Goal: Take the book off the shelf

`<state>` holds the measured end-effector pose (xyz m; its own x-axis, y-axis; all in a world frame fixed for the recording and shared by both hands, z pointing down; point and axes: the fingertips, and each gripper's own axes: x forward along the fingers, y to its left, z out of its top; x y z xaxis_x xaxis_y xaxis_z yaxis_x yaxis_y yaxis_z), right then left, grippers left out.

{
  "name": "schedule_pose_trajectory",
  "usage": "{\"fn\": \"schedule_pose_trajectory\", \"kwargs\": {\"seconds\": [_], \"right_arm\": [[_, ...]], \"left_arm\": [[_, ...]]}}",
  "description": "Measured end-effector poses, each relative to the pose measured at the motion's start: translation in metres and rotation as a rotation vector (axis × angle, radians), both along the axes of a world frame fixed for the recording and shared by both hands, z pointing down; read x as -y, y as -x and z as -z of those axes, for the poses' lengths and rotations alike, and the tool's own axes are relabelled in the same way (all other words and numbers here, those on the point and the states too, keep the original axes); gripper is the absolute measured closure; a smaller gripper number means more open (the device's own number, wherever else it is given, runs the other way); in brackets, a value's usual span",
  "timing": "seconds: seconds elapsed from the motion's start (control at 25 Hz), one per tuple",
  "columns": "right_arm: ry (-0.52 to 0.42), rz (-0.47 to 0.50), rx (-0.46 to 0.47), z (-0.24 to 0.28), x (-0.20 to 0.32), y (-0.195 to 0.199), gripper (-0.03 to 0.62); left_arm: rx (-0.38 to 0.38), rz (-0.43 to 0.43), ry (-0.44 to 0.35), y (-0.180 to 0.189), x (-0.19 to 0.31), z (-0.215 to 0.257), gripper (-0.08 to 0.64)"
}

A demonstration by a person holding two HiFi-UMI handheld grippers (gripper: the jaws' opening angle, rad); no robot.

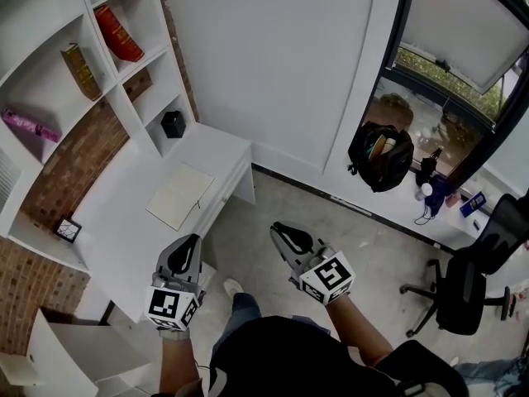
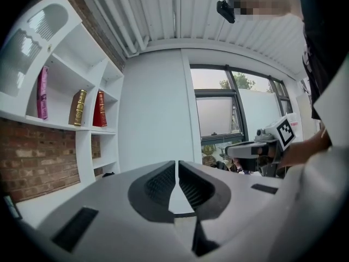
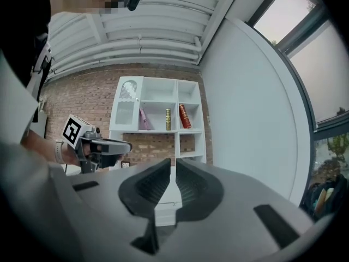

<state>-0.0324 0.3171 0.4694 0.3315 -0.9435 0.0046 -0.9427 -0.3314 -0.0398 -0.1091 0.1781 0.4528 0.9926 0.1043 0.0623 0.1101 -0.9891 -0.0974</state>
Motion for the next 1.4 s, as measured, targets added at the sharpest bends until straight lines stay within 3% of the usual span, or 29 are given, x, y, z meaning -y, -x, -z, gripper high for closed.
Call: {"fn": "schedule_pose_trajectory", "kwargs": {"seconds": [0.2, 0.64, 0.88, 1.24, 1.4], "right_arm": [[0.019, -0.004, -0.005, -0.002, 0.038, -0.037, 0.557], [0.05, 0.001, -0.008, 0.003, 0.155, -0.117, 0.557], [0.06, 0.024, -0.017, 0.006, 0.225, -0.138, 0.557], [0.062, 0.054, -0.049, 0.017, 0.307, -0.165, 0.557], [0.054, 0.078, -0.041, 0.02, 0.337, -0.181, 0.557]], "left_arm": [[-0.022, 0.017, 0.021, -0.035, 0.049, -0.002, 0.547], [-0.024, 0.069, 0.045, -0.11, 0.176, -0.002, 0.468], [-0.039, 0.12, 0.051, -0.126, 0.244, 0.0, 0.46], [-0.084, 0.267, 0.023, -0.137, 0.328, 0.022, 0.434], [-0.129, 0.33, 0.057, -0.143, 0.358, 0.038, 0.43]]}}
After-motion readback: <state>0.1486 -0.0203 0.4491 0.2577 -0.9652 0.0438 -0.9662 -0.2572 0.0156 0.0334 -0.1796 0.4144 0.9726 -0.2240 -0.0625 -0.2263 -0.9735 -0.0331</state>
